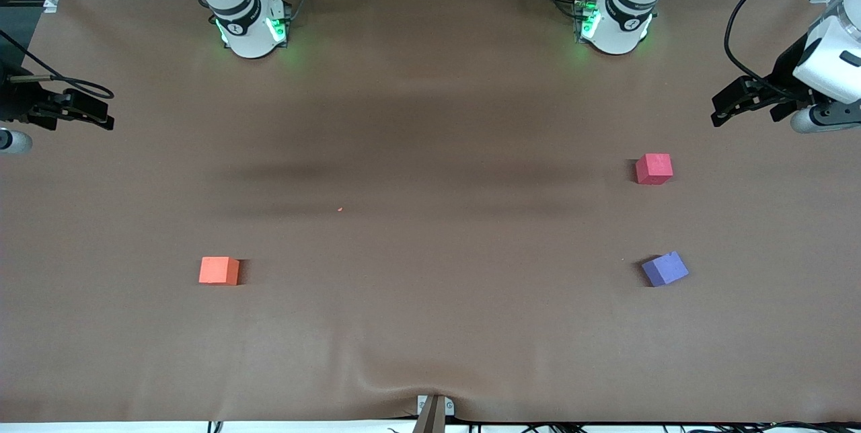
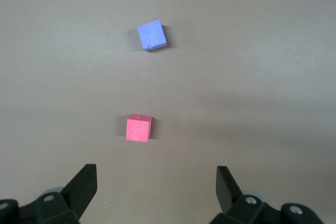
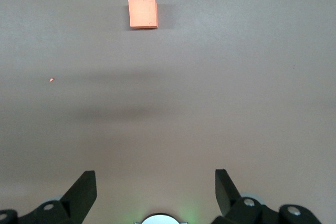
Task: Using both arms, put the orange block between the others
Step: 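Reach the right gripper toward the orange cube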
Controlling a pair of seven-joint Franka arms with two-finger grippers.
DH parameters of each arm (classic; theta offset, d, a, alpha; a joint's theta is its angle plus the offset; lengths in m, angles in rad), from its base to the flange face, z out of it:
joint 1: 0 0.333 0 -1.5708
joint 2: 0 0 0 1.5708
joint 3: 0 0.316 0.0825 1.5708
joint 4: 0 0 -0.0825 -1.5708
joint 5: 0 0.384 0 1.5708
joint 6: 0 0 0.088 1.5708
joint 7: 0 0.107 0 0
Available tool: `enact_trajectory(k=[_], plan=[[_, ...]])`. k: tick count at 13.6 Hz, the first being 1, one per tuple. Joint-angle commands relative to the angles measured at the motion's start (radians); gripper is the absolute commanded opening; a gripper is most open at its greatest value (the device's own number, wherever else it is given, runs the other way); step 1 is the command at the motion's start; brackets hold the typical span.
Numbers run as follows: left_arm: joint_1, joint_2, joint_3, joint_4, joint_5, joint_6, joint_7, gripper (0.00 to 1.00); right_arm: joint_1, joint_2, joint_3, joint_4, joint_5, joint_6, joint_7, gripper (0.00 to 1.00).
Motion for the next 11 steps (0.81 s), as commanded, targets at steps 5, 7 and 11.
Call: enact_trajectory(k=[5, 7, 11], plan=[[0.012, 0.012, -0.004, 0.045, 0.014, -0.052, 0.021, 1.00, -0.005, 0.003, 0.006, 0.000, 0.016, 0.004, 0.009, 1.00], [0.015, 0.030, 0.003, 0.073, 0.020, -0.073, 0.031, 1.00, -0.005, 0.025, 0.008, -0.001, 0.016, 0.010, 0.008, 1.00], [0.027, 0.023, 0.004, 0.062, 0.017, -0.095, 0.048, 1.00, 0.031, 0.178, 0.006, 0.000, 0.018, 0.120, 0.009, 1.00]])
